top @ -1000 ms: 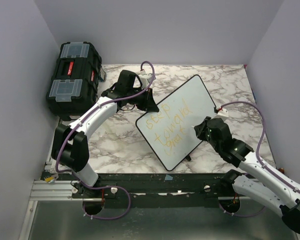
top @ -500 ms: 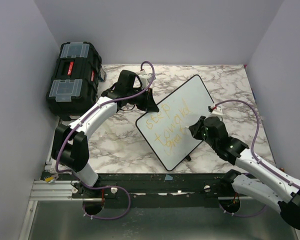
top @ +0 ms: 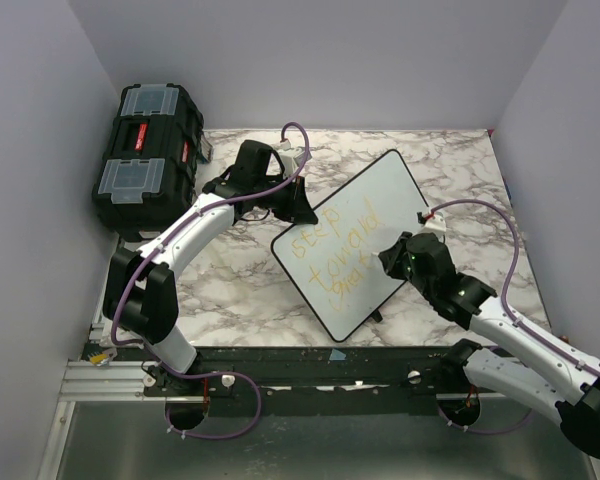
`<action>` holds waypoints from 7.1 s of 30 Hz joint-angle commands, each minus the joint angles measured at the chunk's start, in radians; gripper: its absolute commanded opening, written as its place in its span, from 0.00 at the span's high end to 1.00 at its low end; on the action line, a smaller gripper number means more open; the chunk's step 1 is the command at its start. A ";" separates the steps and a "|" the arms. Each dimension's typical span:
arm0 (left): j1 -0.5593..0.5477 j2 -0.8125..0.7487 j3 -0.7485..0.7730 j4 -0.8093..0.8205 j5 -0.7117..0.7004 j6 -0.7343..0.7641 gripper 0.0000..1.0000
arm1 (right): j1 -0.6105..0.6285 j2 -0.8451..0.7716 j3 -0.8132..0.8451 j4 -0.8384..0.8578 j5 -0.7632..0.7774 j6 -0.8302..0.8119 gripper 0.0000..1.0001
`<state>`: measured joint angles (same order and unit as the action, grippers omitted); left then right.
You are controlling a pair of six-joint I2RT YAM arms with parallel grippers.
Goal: Write a sentence on the whiteboard
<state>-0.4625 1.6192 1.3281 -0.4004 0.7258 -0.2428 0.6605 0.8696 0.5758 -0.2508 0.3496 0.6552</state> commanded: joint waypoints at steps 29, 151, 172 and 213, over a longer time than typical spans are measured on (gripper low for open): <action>-0.030 -0.004 -0.017 -0.026 -0.019 0.109 1.00 | -0.004 0.023 0.022 -0.083 -0.023 0.092 0.99; -0.021 -0.007 -0.021 -0.033 -0.024 0.119 1.00 | -0.038 0.163 0.074 -0.017 0.185 -0.006 0.99; -0.022 -0.004 -0.020 -0.030 -0.020 0.115 1.00 | -0.040 0.173 0.066 0.021 0.002 0.011 0.99; -0.022 -0.013 -0.023 -0.030 -0.025 0.109 1.00 | -0.039 0.193 0.124 -0.125 0.333 0.062 0.99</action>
<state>-0.4591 1.6047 1.3182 -0.4271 0.7109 -0.2356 0.6136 1.0447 0.6487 -0.3698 0.6369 0.7601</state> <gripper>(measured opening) 0.135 0.126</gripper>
